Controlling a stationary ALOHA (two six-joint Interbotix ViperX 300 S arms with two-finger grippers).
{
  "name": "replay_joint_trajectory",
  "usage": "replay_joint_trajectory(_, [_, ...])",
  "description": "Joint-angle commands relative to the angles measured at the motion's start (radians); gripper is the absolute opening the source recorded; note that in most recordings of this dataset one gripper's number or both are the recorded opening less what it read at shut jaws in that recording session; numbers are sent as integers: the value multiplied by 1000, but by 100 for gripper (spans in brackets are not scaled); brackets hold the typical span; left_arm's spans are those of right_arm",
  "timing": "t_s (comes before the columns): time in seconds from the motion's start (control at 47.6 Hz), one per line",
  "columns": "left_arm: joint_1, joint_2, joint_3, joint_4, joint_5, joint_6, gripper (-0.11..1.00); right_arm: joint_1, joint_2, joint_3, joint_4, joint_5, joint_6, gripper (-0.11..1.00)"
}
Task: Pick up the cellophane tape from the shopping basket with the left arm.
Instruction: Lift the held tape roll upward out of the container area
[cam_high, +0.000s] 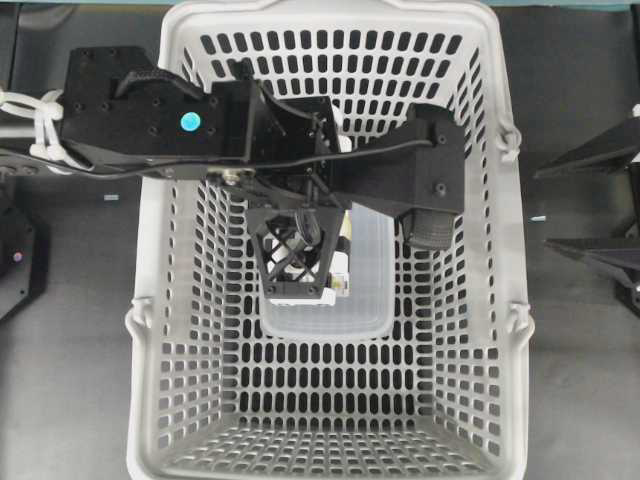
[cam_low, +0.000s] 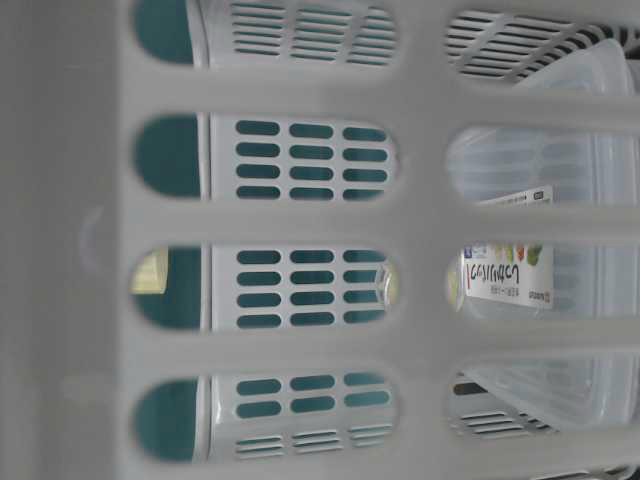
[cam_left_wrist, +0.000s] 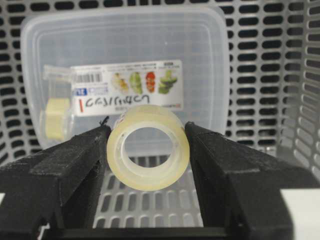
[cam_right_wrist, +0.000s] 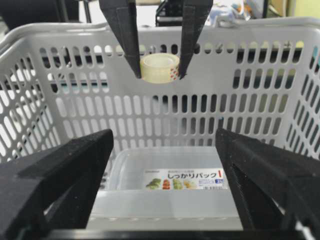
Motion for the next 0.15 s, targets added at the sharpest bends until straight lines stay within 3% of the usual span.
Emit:
replay_joint_trajectory(0.0, [-2, -14, -9, 3, -3, 2, 50, 3, 5, -26, 5, -11, 2, 80])
replay_joint_trajectory(0.126, [-2, -14, -9, 3, -2, 2, 50, 3, 5, -25, 5, -11, 2, 80])
